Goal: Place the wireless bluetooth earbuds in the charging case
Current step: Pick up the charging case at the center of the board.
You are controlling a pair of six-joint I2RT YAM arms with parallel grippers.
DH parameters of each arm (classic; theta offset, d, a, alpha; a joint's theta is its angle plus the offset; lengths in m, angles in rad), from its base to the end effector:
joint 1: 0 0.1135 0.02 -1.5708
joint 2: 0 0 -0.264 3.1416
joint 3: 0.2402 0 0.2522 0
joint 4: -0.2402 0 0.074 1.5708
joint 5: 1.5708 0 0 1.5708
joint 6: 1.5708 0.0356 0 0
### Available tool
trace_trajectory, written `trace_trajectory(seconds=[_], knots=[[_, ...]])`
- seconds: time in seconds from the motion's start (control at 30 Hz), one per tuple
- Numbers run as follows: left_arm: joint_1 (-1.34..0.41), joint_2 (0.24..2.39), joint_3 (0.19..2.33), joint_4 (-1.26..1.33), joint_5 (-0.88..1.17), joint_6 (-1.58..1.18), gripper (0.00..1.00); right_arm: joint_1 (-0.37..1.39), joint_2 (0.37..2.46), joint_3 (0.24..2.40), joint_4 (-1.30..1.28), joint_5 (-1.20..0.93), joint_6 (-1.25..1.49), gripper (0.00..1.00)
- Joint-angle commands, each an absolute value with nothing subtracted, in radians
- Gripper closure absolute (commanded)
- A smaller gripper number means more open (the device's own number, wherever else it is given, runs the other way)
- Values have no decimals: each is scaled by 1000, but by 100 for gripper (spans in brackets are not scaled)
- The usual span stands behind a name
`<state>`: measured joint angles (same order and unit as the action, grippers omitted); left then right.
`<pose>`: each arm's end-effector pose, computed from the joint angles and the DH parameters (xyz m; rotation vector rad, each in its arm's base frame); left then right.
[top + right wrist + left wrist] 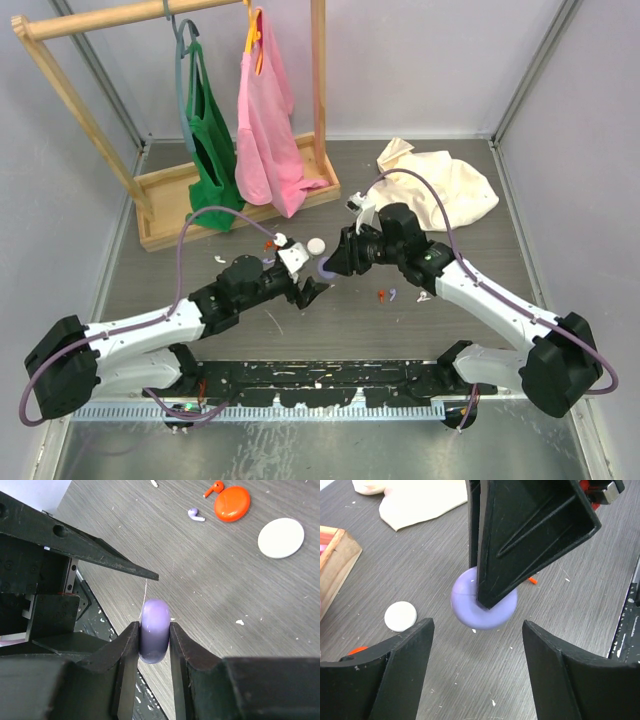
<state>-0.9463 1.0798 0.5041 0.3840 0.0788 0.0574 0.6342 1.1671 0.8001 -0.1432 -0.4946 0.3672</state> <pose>0.1387 -0.1973 0.2424 0.9256 1.5641 -0.7087 0.1981 0.1667 0.2729 -0.6125 2.1263 1.1009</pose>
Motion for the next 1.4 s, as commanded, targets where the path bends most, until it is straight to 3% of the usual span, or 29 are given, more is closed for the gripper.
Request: trace_trajectory(seconds=[0.0,0.3,0.73,1.37], knots=[[-911,1032,508,395,126,13,26,635,1137,897,-195,-483,226,92],[-725,1019,486,471,477,-148,25,632,1102,953,-292,-513,15,92],[-703,1049,529,499,670,-196,27,634,1131,1036,-382,-753,-153,93],[-702,1138,572,644,822,-281,51,643,1163,1050,-396,-850,-221,93]])
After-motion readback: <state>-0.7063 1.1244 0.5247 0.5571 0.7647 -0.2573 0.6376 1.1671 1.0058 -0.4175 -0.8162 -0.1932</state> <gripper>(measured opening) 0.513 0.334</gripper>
